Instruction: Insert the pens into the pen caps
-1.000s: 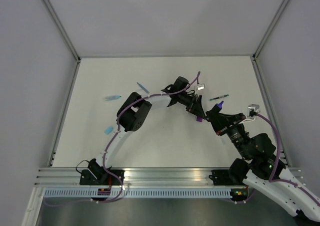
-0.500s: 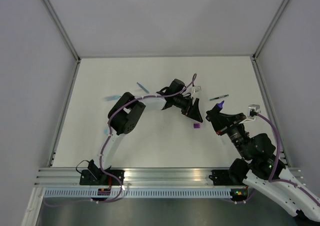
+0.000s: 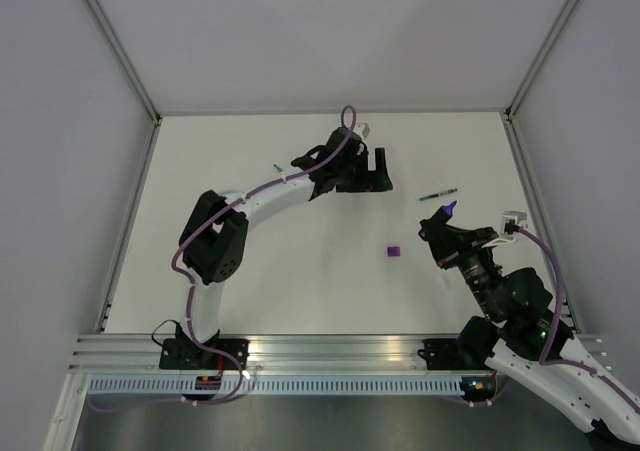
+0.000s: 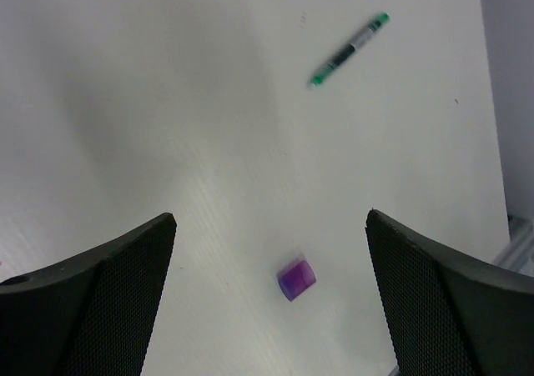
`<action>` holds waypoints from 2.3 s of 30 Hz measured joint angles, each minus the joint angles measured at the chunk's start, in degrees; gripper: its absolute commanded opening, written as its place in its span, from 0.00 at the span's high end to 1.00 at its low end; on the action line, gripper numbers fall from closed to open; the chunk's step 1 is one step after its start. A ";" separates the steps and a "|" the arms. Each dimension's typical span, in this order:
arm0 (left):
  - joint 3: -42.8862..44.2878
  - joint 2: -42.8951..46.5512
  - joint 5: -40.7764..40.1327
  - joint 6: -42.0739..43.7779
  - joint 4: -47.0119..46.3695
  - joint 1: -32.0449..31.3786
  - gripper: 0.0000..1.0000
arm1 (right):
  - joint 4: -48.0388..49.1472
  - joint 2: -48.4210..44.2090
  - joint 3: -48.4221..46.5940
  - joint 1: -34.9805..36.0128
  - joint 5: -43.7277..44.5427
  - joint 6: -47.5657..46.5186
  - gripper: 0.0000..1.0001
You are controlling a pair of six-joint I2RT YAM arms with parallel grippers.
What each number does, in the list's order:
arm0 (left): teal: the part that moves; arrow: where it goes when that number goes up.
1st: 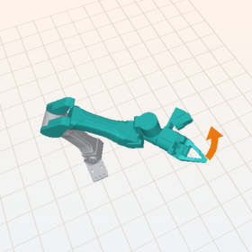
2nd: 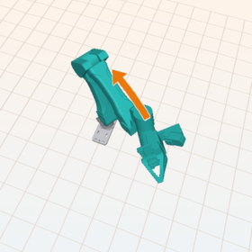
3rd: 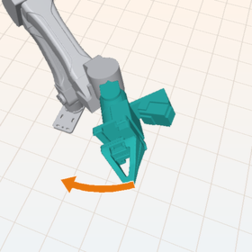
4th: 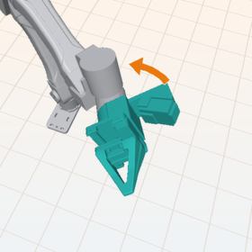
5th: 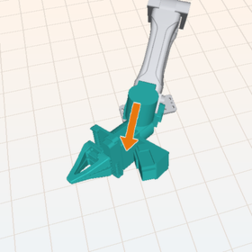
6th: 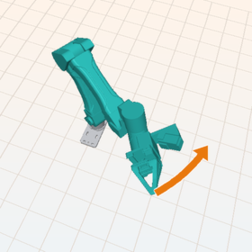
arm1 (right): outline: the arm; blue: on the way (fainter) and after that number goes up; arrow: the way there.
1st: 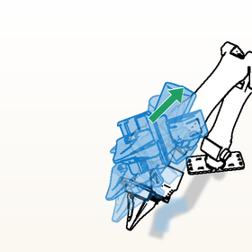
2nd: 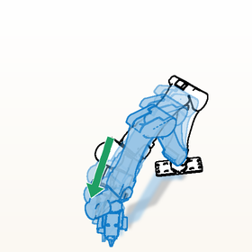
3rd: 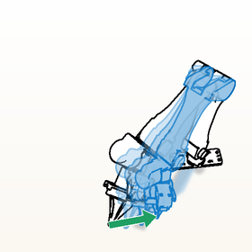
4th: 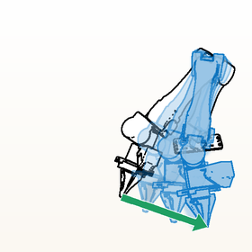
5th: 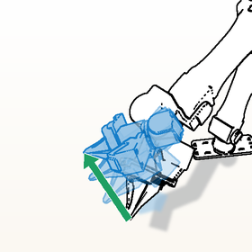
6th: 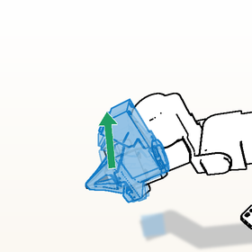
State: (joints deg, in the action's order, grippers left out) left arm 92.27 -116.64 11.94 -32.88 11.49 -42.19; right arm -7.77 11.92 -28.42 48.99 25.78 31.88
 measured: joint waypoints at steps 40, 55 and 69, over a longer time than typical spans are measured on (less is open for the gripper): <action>22.97 -15.34 -18.75 -63.76 48.68 -8.11 0.22 | 1.14 0.15 3.48 0.00 10.16 -0.83 1.00; 20.59 -15.34 -12.04 -76.59 45.24 -16.02 0.23 | -2.45 -4.04 2.03 0.00 12.81 -0.90 1.00; 18.93 -15.63 -8.55 -78.75 42.62 -15.69 0.26 | -5.38 -8.92 -0.39 0.00 16.20 -2.14 1.00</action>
State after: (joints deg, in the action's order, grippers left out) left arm 111.20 -132.27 3.40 -111.63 54.11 -57.89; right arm -13.15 3.01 -28.82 48.99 41.98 29.74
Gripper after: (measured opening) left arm 0.746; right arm 0.168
